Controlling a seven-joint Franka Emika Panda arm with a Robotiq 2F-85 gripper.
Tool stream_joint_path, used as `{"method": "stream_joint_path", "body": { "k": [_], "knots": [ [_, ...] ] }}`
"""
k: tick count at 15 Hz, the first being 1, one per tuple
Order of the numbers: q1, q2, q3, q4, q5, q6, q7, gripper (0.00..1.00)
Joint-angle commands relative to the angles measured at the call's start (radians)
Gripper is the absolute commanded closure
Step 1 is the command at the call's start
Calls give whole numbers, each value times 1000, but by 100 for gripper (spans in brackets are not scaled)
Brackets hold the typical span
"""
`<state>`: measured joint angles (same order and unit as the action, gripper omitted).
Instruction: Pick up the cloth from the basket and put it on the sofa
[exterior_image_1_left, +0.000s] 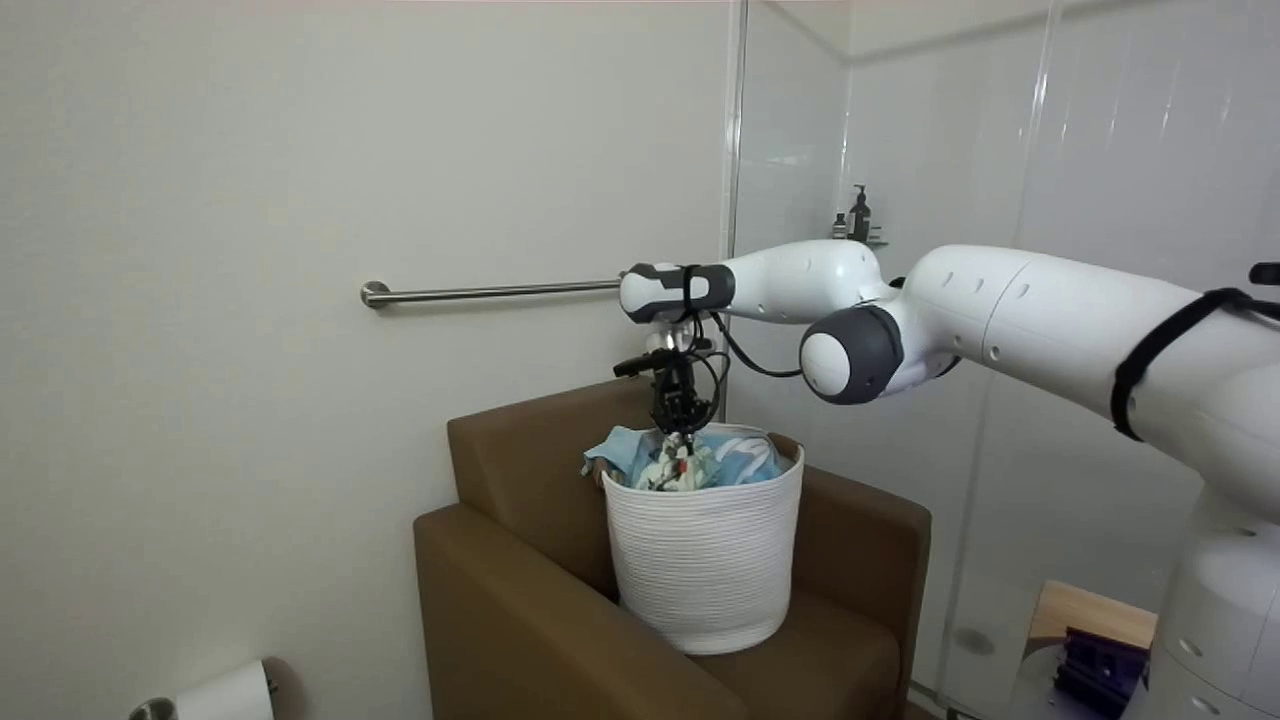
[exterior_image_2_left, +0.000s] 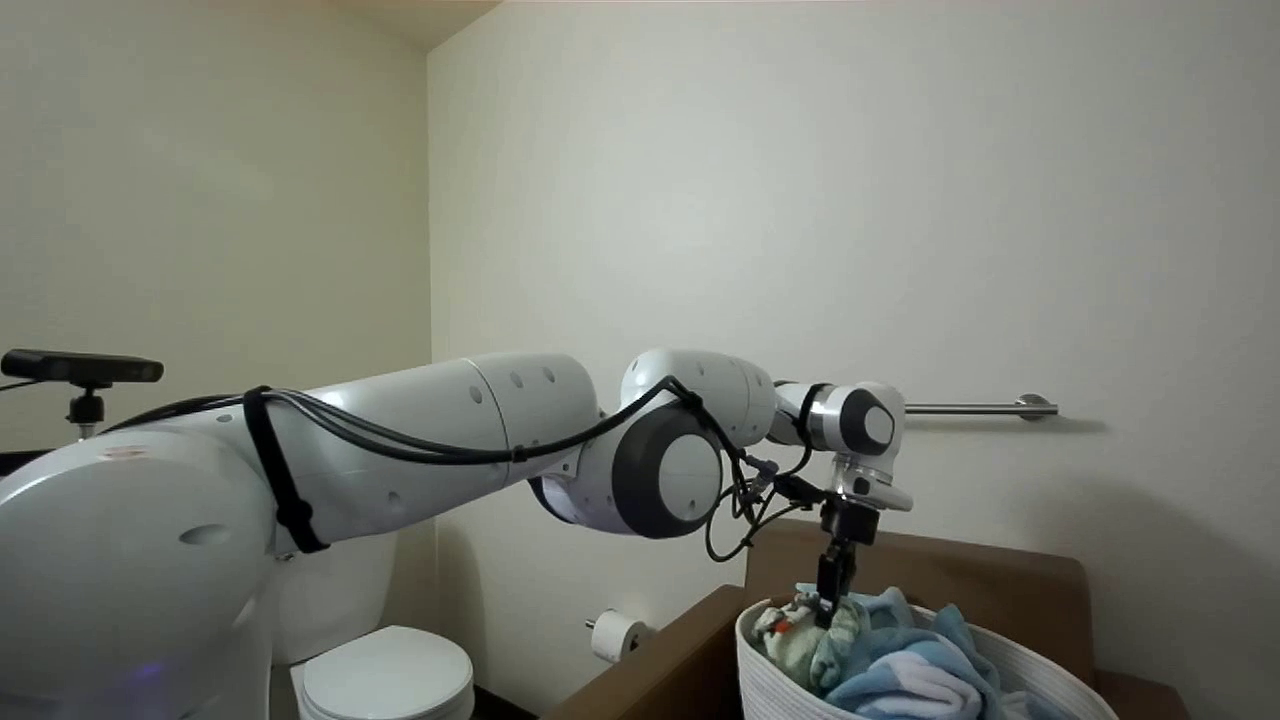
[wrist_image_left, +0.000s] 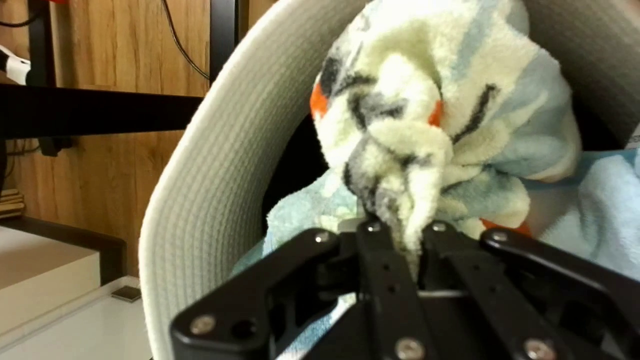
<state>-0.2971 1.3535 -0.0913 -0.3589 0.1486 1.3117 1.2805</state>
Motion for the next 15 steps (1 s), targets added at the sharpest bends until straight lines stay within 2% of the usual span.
{"method": "stream_joint_path", "body": {
  "k": [1,7,15],
  "knots": [
    [-6,-87,26,-4,-9,6,-18,96],
    [27,-176,55,9,-8,137,-46,97],
    [131,-242,50,-6,-53,235,-189,97]
  ]
}}
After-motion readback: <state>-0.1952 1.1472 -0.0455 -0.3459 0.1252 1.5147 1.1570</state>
